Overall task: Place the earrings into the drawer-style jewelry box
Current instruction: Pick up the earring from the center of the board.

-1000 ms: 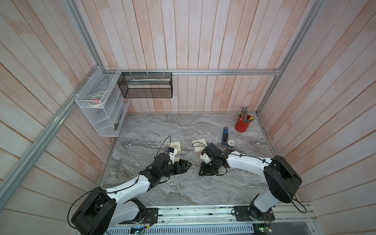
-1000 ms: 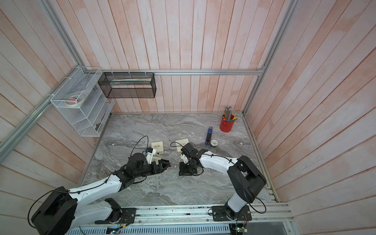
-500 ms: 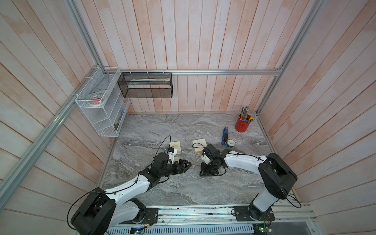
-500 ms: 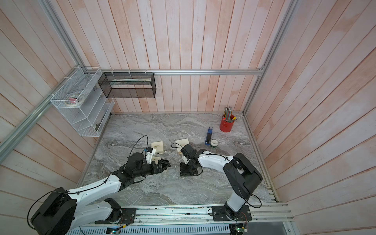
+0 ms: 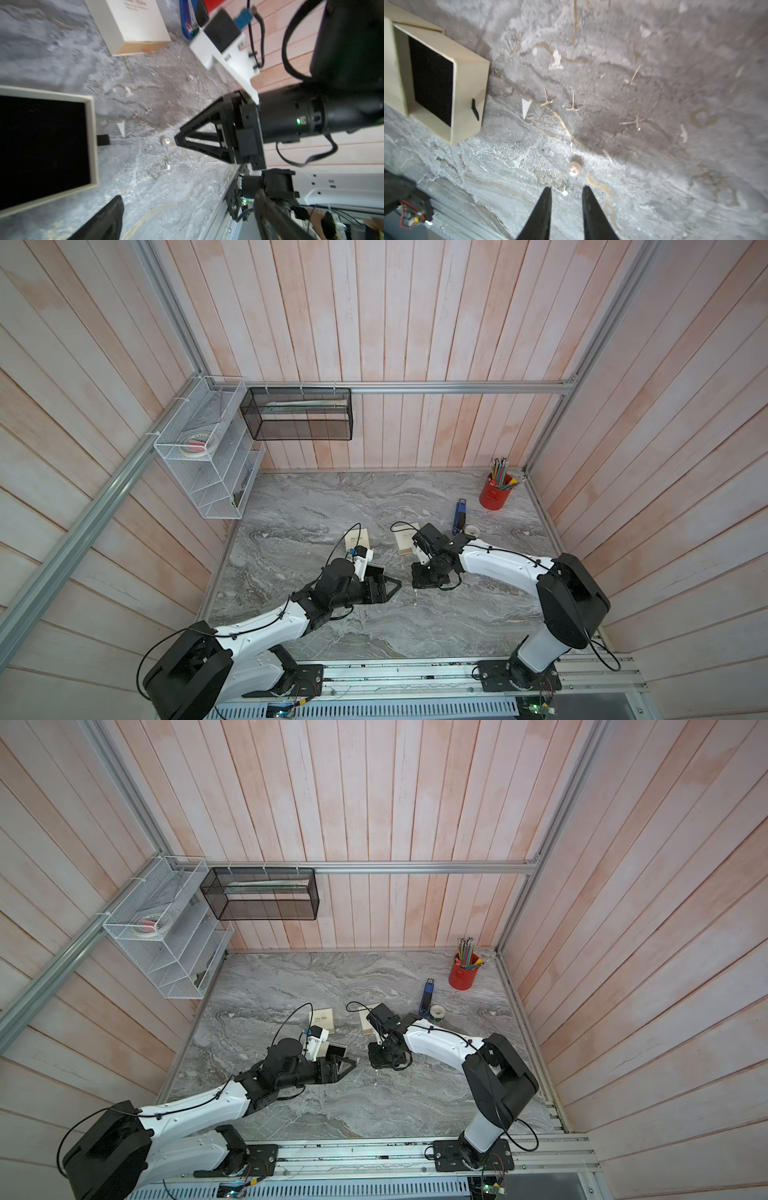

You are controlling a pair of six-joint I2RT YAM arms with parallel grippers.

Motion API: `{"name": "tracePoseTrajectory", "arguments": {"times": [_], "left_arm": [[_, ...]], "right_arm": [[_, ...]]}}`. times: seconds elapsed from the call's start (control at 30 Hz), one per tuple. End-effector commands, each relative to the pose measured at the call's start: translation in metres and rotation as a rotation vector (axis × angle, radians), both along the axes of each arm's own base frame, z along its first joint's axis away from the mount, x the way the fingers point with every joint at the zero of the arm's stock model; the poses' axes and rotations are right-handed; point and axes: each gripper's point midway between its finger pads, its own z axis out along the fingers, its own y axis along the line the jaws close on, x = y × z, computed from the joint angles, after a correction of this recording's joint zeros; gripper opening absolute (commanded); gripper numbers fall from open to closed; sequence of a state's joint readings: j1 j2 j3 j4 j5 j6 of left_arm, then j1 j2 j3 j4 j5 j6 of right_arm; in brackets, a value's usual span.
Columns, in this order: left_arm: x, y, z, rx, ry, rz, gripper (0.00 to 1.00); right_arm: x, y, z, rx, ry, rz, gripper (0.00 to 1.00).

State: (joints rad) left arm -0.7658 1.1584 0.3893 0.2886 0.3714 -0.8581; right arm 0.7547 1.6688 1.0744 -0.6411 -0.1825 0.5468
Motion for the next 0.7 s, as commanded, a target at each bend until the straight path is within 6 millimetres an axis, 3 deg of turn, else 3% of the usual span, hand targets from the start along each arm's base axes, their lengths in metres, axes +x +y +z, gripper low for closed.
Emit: {"name": "tracePoseTrajectory", "arguments": {"times": [0.0, 0.47, 0.67], "left_arm": [[0.0, 0.004, 0.0, -0.052, -0.002, 0.063, 0.96], [0.001, 0.011, -0.009, -0.017, -0.001, 0.089, 0.97], [0.001, 0.013, -0.01, -0.013, 0.0, 0.093, 0.97]], "right_arm": [[0.002, -0.018, -0.01, -0.137, 0.004, 0.038, 0.28], [-0.002, 0.006, -0.02, -0.167, 0.02, 0.136, 0.34], [-0.004, 0.003, -0.027, -0.224, 0.02, 0.17, 0.34]]}}
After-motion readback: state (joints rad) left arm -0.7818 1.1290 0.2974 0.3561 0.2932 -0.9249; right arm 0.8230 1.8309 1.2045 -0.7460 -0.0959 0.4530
